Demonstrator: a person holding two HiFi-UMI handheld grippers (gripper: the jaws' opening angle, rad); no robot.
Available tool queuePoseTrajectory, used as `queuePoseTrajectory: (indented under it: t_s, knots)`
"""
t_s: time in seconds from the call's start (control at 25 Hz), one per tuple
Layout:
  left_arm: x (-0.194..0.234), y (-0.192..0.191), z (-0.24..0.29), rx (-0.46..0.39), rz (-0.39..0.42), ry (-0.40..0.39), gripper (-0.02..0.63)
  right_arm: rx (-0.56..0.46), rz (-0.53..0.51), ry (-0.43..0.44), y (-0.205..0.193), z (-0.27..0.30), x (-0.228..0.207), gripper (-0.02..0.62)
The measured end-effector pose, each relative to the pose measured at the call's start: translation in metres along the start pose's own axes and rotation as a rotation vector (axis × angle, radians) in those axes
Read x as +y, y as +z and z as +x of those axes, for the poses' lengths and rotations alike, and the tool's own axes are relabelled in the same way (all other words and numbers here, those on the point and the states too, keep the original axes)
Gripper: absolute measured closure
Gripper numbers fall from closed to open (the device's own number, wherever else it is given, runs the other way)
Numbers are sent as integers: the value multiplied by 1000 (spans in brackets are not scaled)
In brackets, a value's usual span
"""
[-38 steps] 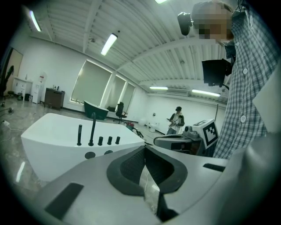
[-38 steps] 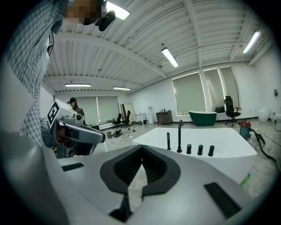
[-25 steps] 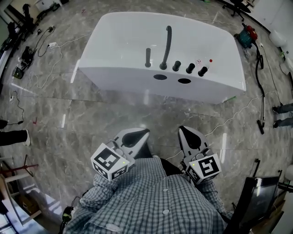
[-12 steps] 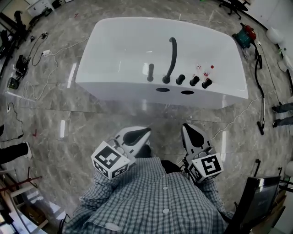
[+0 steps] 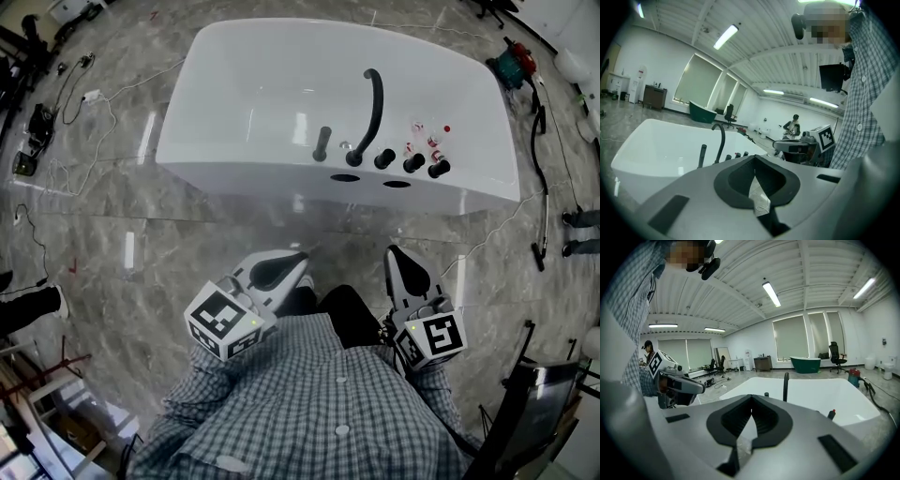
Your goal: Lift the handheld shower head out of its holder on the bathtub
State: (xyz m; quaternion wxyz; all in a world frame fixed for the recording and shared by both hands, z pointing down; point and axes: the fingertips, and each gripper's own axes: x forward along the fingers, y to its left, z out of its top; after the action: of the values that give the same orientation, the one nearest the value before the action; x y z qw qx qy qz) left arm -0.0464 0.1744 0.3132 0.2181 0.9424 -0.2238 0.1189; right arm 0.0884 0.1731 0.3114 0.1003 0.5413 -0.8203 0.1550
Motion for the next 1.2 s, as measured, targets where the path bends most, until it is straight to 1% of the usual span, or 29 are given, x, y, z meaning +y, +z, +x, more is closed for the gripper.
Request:
queuePoseTrajectory:
  t_s: [0.16, 0.28, 0.48, 0.76, 0.92, 1.08, 1.2]
  knots:
    - [10, 1, 5, 12, -16, 4, 597, 24, 21, -1, -2, 12, -7, 580]
    - [21, 5, 11, 11, -25, 17, 597, 30, 16, 18, -1, 29, -14, 580]
    - [46, 13, 27, 9, -46, 54, 597, 40, -2, 63, 9, 63, -32, 580]
    - [76, 43, 64, 11, -40, 79, 597, 48, -25, 137, 39, 114, -67, 580]
    - [91, 63, 87, -27, -68, 110, 597, 68, -43, 180, 48, 136, -91, 580]
    - [114, 72, 104, -26, -78, 143, 597, 68, -61, 222, 57, 163, -103, 580]
    - [132, 75, 119, -30, -93, 172, 597, 92, -54, 252, 54, 179, -113, 580]
